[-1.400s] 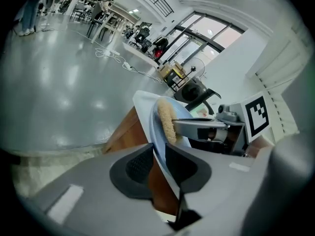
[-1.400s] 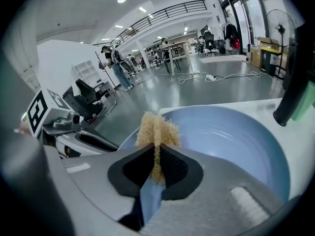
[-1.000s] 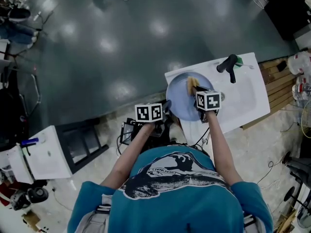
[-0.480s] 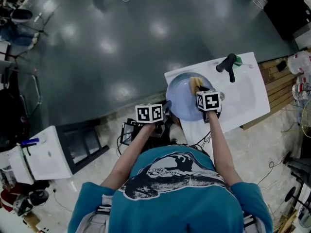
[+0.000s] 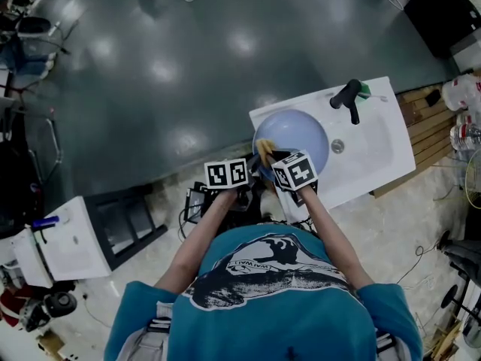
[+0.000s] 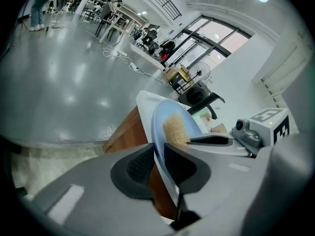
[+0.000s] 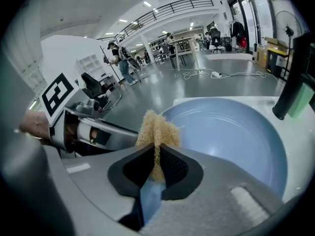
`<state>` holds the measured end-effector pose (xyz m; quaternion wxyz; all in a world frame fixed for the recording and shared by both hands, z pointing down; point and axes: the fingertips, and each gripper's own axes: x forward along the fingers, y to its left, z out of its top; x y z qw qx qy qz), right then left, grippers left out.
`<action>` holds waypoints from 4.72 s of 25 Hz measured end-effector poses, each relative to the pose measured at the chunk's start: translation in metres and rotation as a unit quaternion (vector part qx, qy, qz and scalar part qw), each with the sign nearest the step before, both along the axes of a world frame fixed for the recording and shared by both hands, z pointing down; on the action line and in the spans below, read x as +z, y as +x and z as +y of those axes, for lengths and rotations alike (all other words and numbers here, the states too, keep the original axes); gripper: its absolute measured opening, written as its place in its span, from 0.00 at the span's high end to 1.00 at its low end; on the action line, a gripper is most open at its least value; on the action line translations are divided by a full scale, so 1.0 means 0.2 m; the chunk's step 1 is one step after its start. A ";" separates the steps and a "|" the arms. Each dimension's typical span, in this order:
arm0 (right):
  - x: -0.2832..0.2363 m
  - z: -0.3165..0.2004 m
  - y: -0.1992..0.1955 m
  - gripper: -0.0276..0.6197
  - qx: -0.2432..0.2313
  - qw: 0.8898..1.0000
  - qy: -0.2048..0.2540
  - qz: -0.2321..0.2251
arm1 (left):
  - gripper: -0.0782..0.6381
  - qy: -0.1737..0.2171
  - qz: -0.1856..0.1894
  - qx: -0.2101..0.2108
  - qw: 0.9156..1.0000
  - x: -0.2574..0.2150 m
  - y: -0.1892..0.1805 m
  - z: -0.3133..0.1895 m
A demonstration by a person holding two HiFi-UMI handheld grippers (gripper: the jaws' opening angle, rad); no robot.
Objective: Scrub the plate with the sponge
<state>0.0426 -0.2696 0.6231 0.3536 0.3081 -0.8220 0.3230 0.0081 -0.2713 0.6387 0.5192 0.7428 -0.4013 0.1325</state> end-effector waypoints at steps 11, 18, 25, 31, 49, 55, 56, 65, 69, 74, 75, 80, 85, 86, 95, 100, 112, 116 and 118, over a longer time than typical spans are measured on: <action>0.07 0.00 0.17 0.91 0.011 0.999 -0.005 0.053 | 0.79 -0.011 -0.007 -0.006 1.000 0.01 -0.01 0.00; 0.07 -0.12 0.50 0.91 0.089 0.989 0.021 0.119 | 0.79 -0.004 -0.004 -0.003 1.000 -0.01 -0.01 -0.01; 0.07 -0.20 0.70 0.91 0.069 0.962 0.079 0.250 | 0.78 0.001 0.003 -0.004 1.000 -0.02 0.00 -0.01; 0.09 -0.20 0.75 0.91 0.071 0.956 0.090 0.269 | 0.78 0.001 0.013 -0.005 1.000 -0.02 0.00 0.00; 0.07 0.25 0.10 0.91 -0.040 0.997 -0.045 0.047 | 0.80 -0.015 0.015 -0.040 0.999 0.01 -0.02 0.02; 0.09 0.20 0.34 0.91 -0.010 0.993 -0.050 0.102 | 0.80 -0.007 0.018 -0.034 0.999 0.01 -0.02 0.01; 0.09 0.19 0.39 0.91 0.001 0.993 -0.050 0.107 | 0.79 -0.005 0.018 -0.032 0.999 0.01 -0.02 0.01; 0.09 0.05 0.72 0.91 0.096 0.985 -0.029 0.141 | 0.78 0.009 0.031 -0.022 0.999 -0.02 -0.01 0.01; 0.07 0.05 0.71 0.91 0.104 0.985 -0.015 0.134 | 0.76 0.026 0.008 0.012 1.000 -0.03 0.00 0.03; -0.02 0.05 0.62 0.91 0.140 0.988 0.012 0.064 | 0.67 0.081 -0.058 0.040 0.994 -0.09 -0.06 0.04; -0.05 0.06 0.60 0.91 0.148 0.988 0.018 0.044 | 0.67 0.092 -0.063 0.039 0.993 -0.11 -0.08 0.04; -0.22 0.12 0.50 0.91 0.164 0.985 0.047 -0.033 | 0.73 0.154 -0.075 0.036 0.985 -0.28 -0.09 0.08; -0.36 0.24 0.42 0.91 0.158 0.981 0.079 -0.078 | 0.75 0.228 -0.045 0.039 0.972 -0.47 -0.05 0.18; -0.38 0.26 0.41 0.91 0.157 0.980 0.086 -0.086 | 0.75 0.238 -0.044 0.044 0.969 -0.50 -0.03 0.20; -0.56 0.62 0.36 0.91 0.153 0.970 0.130 -0.134 | 0.75 0.328 -0.081 0.105 0.935 -0.81 0.09 0.61; -0.60 0.83 0.33 0.91 0.149 0.967 0.140 -0.155 | 0.75 0.329 -0.078 0.110 0.935 -0.86 0.11 0.86; -0.60 1.07 0.29 0.91 0.120 0.969 0.137 -0.168 | 0.87 0.320 -0.105 0.094 0.937 -0.88 0.09 1.11; -0.62 1.07 0.29 0.91 0.117 0.969 0.137 -0.169 | 0.88 0.319 -0.096 0.091 0.939 -0.88 0.09 1.11; -0.63 1.07 0.27 0.91 0.113 0.970 0.137 -0.168 | 0.88 0.314 -0.090 0.087 0.941 -0.88 0.07 1.12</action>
